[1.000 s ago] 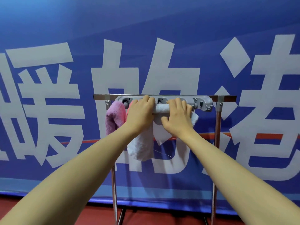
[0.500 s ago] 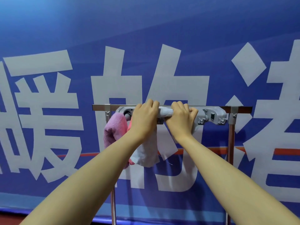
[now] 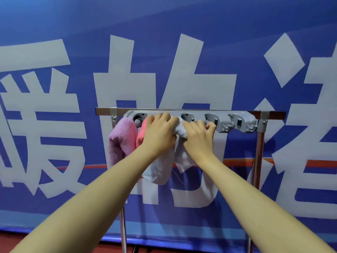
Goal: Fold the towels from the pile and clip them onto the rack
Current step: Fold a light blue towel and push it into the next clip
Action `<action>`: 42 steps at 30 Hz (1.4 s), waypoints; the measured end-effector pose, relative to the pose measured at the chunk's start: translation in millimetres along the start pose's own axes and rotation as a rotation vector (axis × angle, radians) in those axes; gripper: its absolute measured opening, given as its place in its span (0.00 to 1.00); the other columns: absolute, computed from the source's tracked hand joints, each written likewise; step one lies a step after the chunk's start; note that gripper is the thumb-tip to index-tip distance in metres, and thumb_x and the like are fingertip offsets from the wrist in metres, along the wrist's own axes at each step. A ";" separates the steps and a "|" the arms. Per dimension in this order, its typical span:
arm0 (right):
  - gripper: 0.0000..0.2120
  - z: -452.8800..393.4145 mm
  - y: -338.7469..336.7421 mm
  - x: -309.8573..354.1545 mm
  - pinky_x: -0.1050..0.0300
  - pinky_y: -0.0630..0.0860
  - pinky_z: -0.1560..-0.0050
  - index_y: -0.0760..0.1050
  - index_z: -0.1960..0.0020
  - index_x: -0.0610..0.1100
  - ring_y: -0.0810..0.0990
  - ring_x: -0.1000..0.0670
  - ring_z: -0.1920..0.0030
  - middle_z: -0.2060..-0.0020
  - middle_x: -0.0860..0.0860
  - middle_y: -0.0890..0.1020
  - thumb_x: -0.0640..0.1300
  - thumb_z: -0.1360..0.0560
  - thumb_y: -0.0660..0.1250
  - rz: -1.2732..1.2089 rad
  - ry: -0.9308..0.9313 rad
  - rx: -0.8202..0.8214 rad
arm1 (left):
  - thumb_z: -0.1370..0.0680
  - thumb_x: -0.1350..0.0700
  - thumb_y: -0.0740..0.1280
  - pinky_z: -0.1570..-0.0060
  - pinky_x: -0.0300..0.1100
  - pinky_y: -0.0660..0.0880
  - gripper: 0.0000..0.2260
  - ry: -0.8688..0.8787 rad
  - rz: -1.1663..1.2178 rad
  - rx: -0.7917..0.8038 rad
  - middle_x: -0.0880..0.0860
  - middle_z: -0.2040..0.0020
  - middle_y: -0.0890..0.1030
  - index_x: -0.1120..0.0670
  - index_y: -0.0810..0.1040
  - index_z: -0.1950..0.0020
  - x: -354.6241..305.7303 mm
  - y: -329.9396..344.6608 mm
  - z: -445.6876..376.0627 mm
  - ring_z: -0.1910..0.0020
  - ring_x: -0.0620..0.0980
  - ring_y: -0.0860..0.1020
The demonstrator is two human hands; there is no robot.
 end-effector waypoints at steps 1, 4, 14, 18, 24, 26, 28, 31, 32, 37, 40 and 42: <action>0.17 0.8 -0.2 0.3 0.51 0.57 0.54 0.78 0.56 0.43 0.76 0.44 0.63 0.69 0.50 0.78 0.32 0.44 0.70 -0.008 -0.004 0.003 | 0.34 0.58 0.69 0.53 0.47 0.59 0.19 -0.031 -0.002 0.052 0.54 0.52 0.78 0.54 0.76 0.43 2.5 -0.1 2.5 0.53 0.57 0.75; 0.18 1.9 3.1 0.1 0.52 0.57 0.55 0.79 0.58 0.42 0.76 0.43 0.63 0.67 0.48 0.78 0.29 0.45 0.68 -0.044 0.010 0.031 | 0.30 0.51 0.65 0.47 0.47 0.57 0.15 -0.080 -0.050 0.148 0.52 0.53 0.78 0.55 0.72 0.47 10.9 0.7 10.9 0.48 0.56 0.73; 0.10 24.7 17.1 0.3 0.53 0.58 0.53 0.73 0.60 0.42 0.73 0.42 0.58 0.67 0.45 0.78 0.29 0.33 0.60 -0.213 0.180 0.303 | 0.30 0.56 0.62 0.42 0.50 0.50 0.11 -0.057 -0.053 0.229 0.52 0.47 0.76 0.56 0.70 0.49 11.9 5.0 26.6 0.36 0.54 0.67; 0.04 40.1 17.7 2.9 0.53 0.62 0.49 0.74 0.57 0.43 0.74 0.42 0.57 0.63 0.43 0.78 0.36 0.25 0.61 -0.234 0.228 0.395 | 0.29 0.57 0.62 0.40 0.49 0.48 0.19 -0.026 -0.036 0.299 0.54 0.43 0.78 0.56 0.68 0.38 3.5 -1.1 12.1 0.33 0.53 0.66; 0.04 49.6 17.6 10.0 0.52 0.62 0.47 0.72 0.52 0.44 0.74 0.45 0.55 0.61 0.47 0.78 0.41 0.24 0.58 -0.281 0.211 0.465 | 0.30 0.42 0.55 0.39 0.51 0.53 0.22 0.024 -0.001 0.395 0.54 0.47 0.76 0.57 0.71 0.45 11.0 -2.1 20.8 0.42 0.54 0.70; 0.05 55.0 15.6 14.8 0.51 0.63 0.48 0.71 0.54 0.45 0.74 0.46 0.56 0.62 0.49 0.77 0.41 0.24 0.56 -0.372 0.245 0.469 | 0.32 0.39 0.50 0.41 0.51 0.53 0.25 0.065 0.021 0.424 0.54 0.48 0.76 0.56 0.71 0.48 10.8 -2.5 27.2 0.41 0.53 0.69; 0.04 60.8 13.3 17.7 0.51 0.63 0.47 0.69 0.54 0.45 0.74 0.46 0.56 0.62 0.50 0.76 0.42 0.24 0.56 -0.463 0.288 0.474 | 0.32 0.43 0.51 0.40 0.49 0.50 0.24 0.076 0.054 0.462 0.54 0.44 0.76 0.55 0.71 0.45 11.2 -3.8 33.5 0.37 0.52 0.66; 0.11 67.8 8.7 17.6 0.50 0.62 0.43 0.71 0.48 0.43 0.75 0.45 0.51 0.55 0.48 0.78 0.50 0.23 0.59 -0.536 0.336 0.481 | 0.29 0.47 0.50 0.38 0.48 0.46 0.23 0.138 0.007 0.507 0.54 0.39 0.74 0.54 0.70 0.39 12.8 -6.3 44.5 0.32 0.50 0.61; 0.18 69.2 7.5 17.0 0.50 0.62 0.42 0.70 0.43 0.42 0.75 0.45 0.48 0.51 0.48 0.79 0.56 0.24 0.58 -0.532 0.350 0.481 | 0.26 0.48 0.51 0.37 0.49 0.46 0.20 0.187 -0.044 0.503 0.52 0.38 0.74 0.53 0.70 0.39 12.9 -7.0 49.1 0.31 0.51 0.60; 0.43 71.1 7.2 20.3 0.48 0.58 0.36 0.57 0.27 0.44 0.70 0.46 0.35 0.32 0.48 0.70 0.71 0.32 0.60 -0.457 0.486 0.435 | 0.24 0.56 0.61 0.32 0.54 0.45 0.12 0.318 -0.211 0.435 0.43 0.27 0.63 0.50 0.76 0.42 15.9 -8.4 66.0 0.26 0.54 0.52; 0.45 74.6 12.0 27.0 0.45 0.57 0.35 0.54 0.27 0.43 0.68 0.43 0.32 0.31 0.45 0.68 0.67 0.33 0.66 -0.379 0.608 0.408 | 0.27 0.59 0.63 0.31 0.57 0.45 0.14 0.292 -0.261 0.425 0.44 0.24 0.56 0.51 0.78 0.43 23.7 -8.2 67.8 0.25 0.55 0.48; 0.46 75.3 16.8 31.0 0.44 0.58 0.35 0.54 0.28 0.42 0.69 0.43 0.33 0.32 0.45 0.69 0.66 0.35 0.67 -0.359 0.678 0.398 | 0.29 0.61 0.64 0.30 0.58 0.45 0.14 0.273 -0.253 0.387 0.46 0.24 0.57 0.52 0.79 0.45 26.6 -9.2 68.8 0.24 0.55 0.50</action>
Point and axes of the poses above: each hand's wrist, its own z-axis away from the middle knuckle, its own y-axis out of the palm, x = y × z, the point moved 7 cm from there along -z, towards the middle knuckle
